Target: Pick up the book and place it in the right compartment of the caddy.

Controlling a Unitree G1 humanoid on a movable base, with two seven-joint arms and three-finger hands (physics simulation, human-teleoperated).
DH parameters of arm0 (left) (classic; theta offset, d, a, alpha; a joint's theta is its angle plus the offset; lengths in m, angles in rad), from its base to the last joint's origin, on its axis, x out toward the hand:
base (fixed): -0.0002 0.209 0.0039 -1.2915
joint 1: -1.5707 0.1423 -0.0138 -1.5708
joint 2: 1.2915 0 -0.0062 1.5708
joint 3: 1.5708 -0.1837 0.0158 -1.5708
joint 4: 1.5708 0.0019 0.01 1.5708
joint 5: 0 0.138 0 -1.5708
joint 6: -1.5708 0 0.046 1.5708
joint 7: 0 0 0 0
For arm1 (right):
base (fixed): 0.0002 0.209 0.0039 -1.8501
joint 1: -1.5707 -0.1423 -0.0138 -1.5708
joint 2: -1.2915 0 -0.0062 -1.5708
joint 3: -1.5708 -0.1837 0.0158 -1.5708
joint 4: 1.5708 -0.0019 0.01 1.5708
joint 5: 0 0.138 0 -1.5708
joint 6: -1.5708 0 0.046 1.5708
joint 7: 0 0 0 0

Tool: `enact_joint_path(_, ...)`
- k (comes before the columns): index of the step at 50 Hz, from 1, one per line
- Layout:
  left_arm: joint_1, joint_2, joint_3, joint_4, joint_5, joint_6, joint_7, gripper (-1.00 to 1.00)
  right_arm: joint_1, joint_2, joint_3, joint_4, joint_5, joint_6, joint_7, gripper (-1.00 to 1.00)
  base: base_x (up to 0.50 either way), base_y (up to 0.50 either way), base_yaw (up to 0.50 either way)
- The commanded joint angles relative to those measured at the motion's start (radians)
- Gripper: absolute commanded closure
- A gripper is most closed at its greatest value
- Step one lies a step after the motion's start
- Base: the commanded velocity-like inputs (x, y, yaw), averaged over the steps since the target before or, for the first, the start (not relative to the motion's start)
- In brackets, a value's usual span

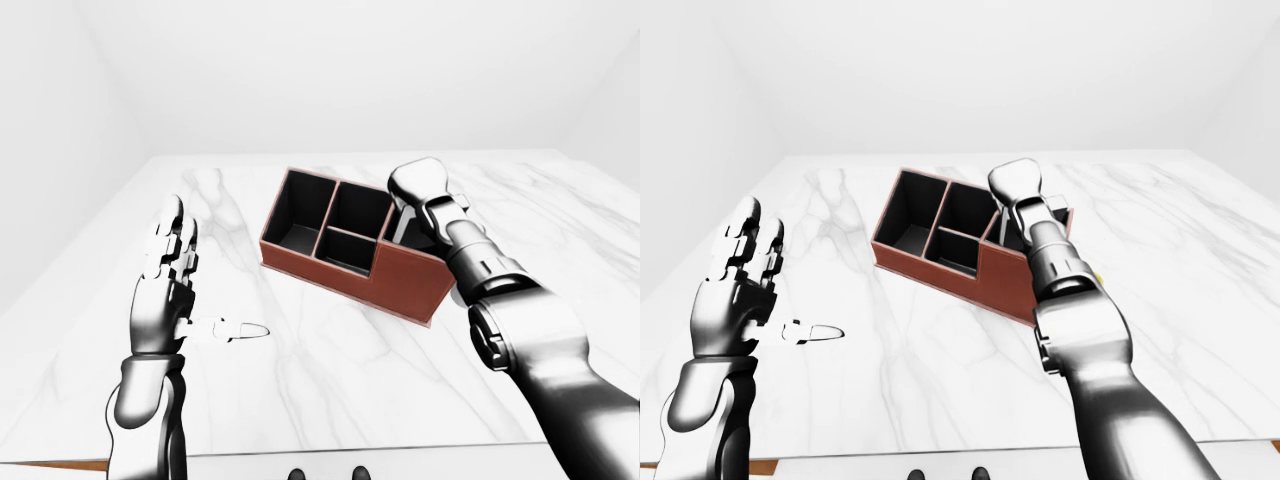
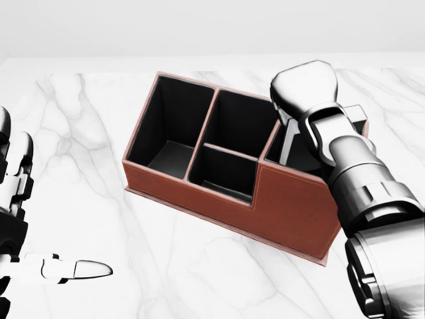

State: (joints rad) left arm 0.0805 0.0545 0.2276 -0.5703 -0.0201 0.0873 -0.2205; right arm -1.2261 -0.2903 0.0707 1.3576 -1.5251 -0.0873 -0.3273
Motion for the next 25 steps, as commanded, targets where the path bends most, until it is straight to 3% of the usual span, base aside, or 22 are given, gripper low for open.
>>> enact_joint_path(1, 0.000, -0.001, 0.000, -0.001, -0.001, 0.000, 0.000, -1.00, 0.002, 0.004, 0.005, -0.004, 0.006, 0.000, -0.021, 1.00, 0.00, 0.00, 0.00)
enact_joint_path(22, 0.002, -0.001, 0.000, -0.008, 0.000, 0.000, 0.006, -1.00, 0.032, 0.009, -0.009, 0.011, 0.015, 0.000, -0.021, 1.00, 0.00, 0.00, 0.00)
enact_joint_path(24, 0.052, -0.014, 0.010, 0.030, -0.015, 0.000, -0.015, -1.00, 0.032, 0.009, -0.009, 0.012, 0.015, 0.000, -0.024, 1.00, 0.00, 0.00, 0.00)
enact_joint_path(25, 0.070, -0.019, 0.015, 0.045, -0.021, -0.031, -0.025, -1.00, 0.032, 0.010, -0.012, 0.012, 0.018, 0.000, -0.024, 1.00, 0.00, 0.00, 0.00)
